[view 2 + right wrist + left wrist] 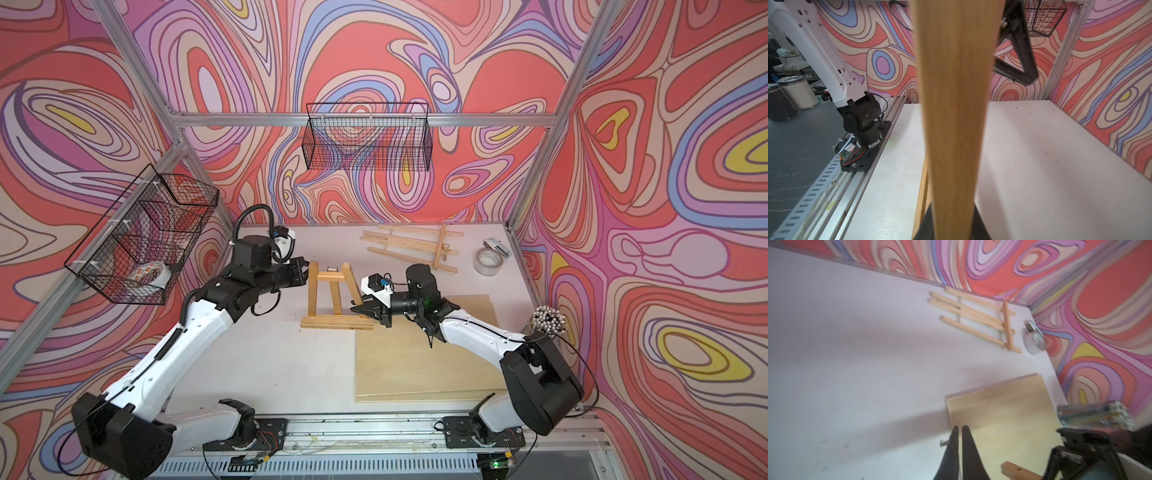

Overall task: Disassemble the easel
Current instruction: Fold up the easel, then place the easel at the center of the board.

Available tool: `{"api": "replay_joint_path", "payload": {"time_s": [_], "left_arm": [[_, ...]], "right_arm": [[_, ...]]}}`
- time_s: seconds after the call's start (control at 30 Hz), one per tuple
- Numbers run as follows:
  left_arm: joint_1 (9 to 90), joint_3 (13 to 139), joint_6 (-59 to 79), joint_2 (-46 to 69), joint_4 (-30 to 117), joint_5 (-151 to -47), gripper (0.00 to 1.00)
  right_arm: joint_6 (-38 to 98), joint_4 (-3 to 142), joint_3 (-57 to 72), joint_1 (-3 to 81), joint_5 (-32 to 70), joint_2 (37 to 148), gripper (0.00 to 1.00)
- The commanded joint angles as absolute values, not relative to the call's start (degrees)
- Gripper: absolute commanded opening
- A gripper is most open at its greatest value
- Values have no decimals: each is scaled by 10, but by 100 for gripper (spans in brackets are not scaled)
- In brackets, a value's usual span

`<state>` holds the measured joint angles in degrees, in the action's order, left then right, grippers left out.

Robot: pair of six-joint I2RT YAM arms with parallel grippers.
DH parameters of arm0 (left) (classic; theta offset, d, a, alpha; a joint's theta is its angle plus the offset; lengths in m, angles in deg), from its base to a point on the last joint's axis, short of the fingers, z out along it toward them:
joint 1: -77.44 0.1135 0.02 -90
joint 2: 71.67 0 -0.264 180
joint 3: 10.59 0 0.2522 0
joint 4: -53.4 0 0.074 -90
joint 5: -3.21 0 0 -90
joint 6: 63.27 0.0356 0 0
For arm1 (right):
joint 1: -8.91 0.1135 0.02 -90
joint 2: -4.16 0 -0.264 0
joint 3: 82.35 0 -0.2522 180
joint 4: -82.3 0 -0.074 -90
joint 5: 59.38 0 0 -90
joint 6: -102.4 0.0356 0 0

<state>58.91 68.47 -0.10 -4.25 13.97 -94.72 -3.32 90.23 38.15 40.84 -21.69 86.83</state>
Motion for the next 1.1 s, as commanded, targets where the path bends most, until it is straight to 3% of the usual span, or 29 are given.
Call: {"api": "replay_joint_path", "payload": {"time_s": [0.0, 0.3, 0.47, 0.53, 0.73, 0.93, 1.07], "left_arm": [[593, 665, -6, -86, 108, -769, 12], [592, 561, -9, -248, 227, -697, 20], [590, 523, 2, -306, 280, -686, 21], [587, 517, 5, -317, 287, -680, 22], [582, 519, 13, -319, 284, -669, 25], [580, 523, 17, -309, 279, -668, 26], [579, 525, 18, -305, 276, -666, 26]], "right_arm": [[-12, 938, 378, 405, -204, 856, 0], [78, 970, 359, 404, -115, 876, 0], [267, 1046, 309, 407, -100, 947, 0], [344, 1071, 283, 418, -81, 991, 0], [427, 946, 150, 480, 25, 1098, 0], [558, 905, 25, 521, 40, 1228, 0], [661, 960, -25, 530, 34, 1312, 0]]}}
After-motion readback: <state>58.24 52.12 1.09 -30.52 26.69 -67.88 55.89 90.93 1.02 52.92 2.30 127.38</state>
